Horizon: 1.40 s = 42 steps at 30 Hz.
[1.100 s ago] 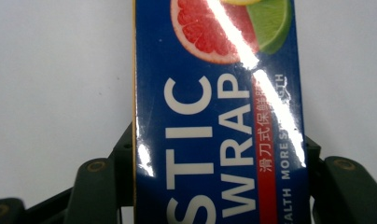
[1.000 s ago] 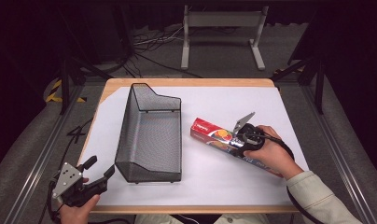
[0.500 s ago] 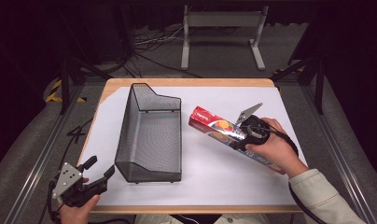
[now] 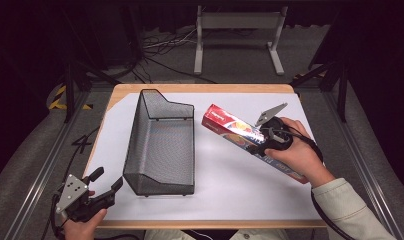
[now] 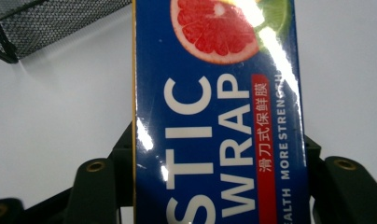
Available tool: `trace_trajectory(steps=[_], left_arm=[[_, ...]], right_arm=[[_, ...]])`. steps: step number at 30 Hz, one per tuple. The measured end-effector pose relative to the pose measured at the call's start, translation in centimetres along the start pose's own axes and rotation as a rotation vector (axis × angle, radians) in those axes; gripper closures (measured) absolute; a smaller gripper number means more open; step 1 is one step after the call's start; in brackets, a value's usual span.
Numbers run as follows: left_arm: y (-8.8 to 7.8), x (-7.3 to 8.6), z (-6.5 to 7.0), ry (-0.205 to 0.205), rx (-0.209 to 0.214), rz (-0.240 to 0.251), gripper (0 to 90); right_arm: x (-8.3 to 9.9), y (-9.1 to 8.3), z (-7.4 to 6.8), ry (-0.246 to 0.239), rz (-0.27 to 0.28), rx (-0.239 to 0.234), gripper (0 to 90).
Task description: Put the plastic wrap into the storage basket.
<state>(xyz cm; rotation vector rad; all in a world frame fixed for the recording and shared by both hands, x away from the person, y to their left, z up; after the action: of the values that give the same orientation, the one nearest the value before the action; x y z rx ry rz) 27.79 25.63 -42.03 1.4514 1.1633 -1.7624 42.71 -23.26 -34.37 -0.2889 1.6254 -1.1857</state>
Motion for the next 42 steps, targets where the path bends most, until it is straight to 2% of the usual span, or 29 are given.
trace_trajectory(steps=[6, 13, 23, 29, 33, 37, 42], left_arm=[[0.0, 0.0, 0.0, 0.0, 0.0, 0.0, 28.9], [0.0, 0.0, 0.0, 0.001, 0.0, 0.0, 28.9], [-0.1, 0.0, 0.0, 0.001, 0.001, 0.0, 28.9], [-0.2, 0.0, 0.0, -0.004, -0.003, 0.003, 28.9], [-0.1, 0.0, 0.0, -0.001, 0.0, 0.003, 29.0], [-0.1, 0.0, 0.0, 0.0, 0.002, 0.004, 28.9], [-0.1, 0.0, -0.1, 0.0, 0.003, 0.008, 28.9]], right_arm=[[-0.7, -1.0, 0.0, 0.01, 0.048, -0.003, 40.3], [-1.7, -1.2, -0.4, 0.038, 0.082, -0.024, 40.3], [-4.8, -0.5, -1.9, 0.043, 0.089, -0.024, 40.3], [-6.8, 0.1, -2.7, 0.061, 0.095, -0.022, 40.3], [-8.2, 0.6, -3.3, 0.071, 0.076, -0.01, 40.2], [-9.3, 1.2, -3.7, 0.097, 0.066, 0.006, 40.3], [-10.7, 2.2, -4.5, 0.158, 0.054, 0.018, 40.3]])
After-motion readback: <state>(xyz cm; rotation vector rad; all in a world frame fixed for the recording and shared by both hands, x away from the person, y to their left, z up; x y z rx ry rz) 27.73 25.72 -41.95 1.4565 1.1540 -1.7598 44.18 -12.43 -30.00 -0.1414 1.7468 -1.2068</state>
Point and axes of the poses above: each handheld gripper's, and its own axes: y roughly forward along the jaws, x roughly out of its underside, z roughly to its right, the point moved 2 cm from there along y, roughly forward along the jaws, and after that the axes turned 4 degrees about z, right-handed, at the moved point
